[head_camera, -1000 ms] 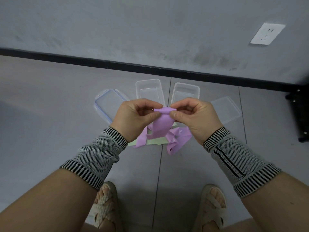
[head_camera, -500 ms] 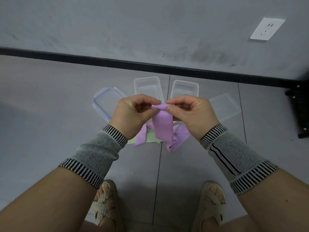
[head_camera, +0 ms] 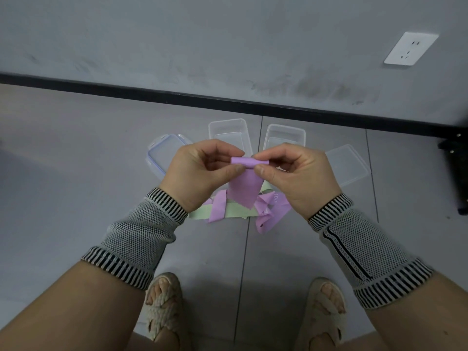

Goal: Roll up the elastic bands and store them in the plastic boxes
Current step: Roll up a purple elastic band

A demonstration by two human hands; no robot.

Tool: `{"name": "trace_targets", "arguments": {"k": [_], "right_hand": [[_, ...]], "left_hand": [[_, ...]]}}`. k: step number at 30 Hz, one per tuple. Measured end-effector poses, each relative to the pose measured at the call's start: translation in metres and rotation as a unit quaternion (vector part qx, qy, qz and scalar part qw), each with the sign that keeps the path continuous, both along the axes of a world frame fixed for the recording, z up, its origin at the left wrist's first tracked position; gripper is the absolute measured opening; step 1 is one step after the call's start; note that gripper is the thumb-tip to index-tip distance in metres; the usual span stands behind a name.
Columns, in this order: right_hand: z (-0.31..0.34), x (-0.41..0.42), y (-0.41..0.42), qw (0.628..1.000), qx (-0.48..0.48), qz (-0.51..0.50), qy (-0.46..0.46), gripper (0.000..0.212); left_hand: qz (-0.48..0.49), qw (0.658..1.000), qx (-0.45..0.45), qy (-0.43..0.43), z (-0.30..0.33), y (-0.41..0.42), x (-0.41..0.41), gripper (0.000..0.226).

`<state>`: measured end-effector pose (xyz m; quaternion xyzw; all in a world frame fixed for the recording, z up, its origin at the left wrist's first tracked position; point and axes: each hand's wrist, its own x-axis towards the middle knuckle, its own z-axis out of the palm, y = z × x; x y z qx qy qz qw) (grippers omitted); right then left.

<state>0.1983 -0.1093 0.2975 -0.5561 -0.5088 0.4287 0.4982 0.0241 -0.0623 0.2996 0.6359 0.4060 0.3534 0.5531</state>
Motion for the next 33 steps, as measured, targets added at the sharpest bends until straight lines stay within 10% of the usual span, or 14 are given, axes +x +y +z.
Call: {"name": "trace_targets", "arguments": {"k": [15, 33], "right_hand": [[0.021, 0.001, 0.003, 0.998, 0.031, 0.005, 0.059, 0.022], [0.019, 0.001, 0.001, 0.999, 0.049, -0.005, 0.019, 0.029]], "left_hand": [[0.026, 0.994, 0.092, -0.057, 0.015, 0.000, 0.006, 0.019], [-0.003, 0.998, 0.003, -0.057, 0.014, -0.001, 0.010, 0.022]]}}
